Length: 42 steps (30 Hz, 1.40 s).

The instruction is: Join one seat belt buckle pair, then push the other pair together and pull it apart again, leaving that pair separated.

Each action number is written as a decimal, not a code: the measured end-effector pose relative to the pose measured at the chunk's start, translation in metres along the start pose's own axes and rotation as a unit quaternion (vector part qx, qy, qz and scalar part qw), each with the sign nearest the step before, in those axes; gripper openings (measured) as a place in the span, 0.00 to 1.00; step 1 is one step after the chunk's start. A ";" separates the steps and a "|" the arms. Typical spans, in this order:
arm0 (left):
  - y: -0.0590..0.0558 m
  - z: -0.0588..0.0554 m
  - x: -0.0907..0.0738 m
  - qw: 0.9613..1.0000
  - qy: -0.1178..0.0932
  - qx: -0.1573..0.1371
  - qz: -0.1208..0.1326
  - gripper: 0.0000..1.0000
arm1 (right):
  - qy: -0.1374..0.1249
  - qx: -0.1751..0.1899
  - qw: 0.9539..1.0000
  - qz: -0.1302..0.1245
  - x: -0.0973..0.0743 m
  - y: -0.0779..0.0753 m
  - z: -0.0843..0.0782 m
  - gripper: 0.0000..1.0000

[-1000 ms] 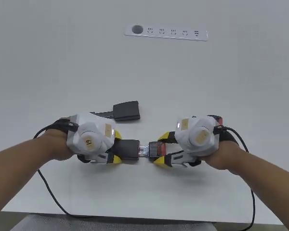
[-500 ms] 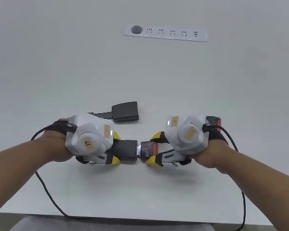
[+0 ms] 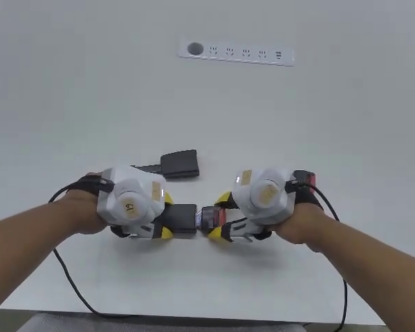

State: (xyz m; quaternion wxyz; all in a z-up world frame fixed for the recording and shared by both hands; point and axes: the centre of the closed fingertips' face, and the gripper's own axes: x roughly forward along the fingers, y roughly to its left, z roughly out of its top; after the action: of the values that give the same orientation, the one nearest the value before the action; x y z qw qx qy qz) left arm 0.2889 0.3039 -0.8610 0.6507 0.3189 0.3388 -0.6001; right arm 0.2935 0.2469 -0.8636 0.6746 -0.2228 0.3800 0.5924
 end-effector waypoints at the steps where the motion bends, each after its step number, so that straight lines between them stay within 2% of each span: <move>1: 0.000 0.000 0.000 1.000 0.000 0.000 0.000 0.33 | 0.000 -0.001 1.000 0.000 0.000 0.000 0.000 0.34; 5: 0.000 0.000 0.000 1.000 0.000 0.001 0.000 0.33 | 0.001 -0.008 1.000 0.002 0.000 0.000 0.000 0.34; 10: 0.000 0.000 0.000 1.000 -0.006 0.006 -0.003 0.33 | -0.032 -0.009 0.999 0.015 -0.003 0.000 0.000 0.34; 12: 0.000 0.000 0.000 1.000 -0.005 0.008 -0.004 0.33 | -0.036 -0.012 0.999 0.015 -0.003 0.000 0.000 0.34; 16: 0.000 -0.002 -0.001 1.000 -0.018 0.011 -0.009 0.33 | -0.054 -0.013 0.998 0.018 -0.003 0.001 0.000 0.34; 24: 0.000 -0.002 -0.002 0.999 -0.037 0.008 -0.009 0.33 | -0.074 -0.034 0.997 0.010 -0.004 0.003 -0.001 0.34; 26: 0.000 -0.002 -0.002 0.999 -0.050 0.001 -0.005 0.33 | -0.080 -0.032 0.996 0.007 -0.005 0.003 -0.001 0.34; 30: 0.001 -0.002 -0.002 0.999 -0.051 0.012 -0.011 0.33 | -0.092 -0.033 0.995 0.006 -0.005 0.003 -0.001 0.33; 39: 0.001 -0.002 -0.002 0.998 -0.063 0.016 -0.018 0.33 | -0.114 -0.033 0.993 0.006 -0.006 0.003 -0.001 0.33; 42: 0.001 -0.002 -0.003 0.998 -0.065 0.014 -0.018 0.33 | -0.119 -0.038 0.992 -0.002 -0.006 0.004 0.000 0.33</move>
State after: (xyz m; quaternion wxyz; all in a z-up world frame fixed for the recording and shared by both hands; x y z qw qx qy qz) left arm 0.2900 0.3070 -0.8599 0.6558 0.2819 0.2928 -0.6361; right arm 0.2893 0.2436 -0.8582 0.7072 -0.1774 0.2741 0.6272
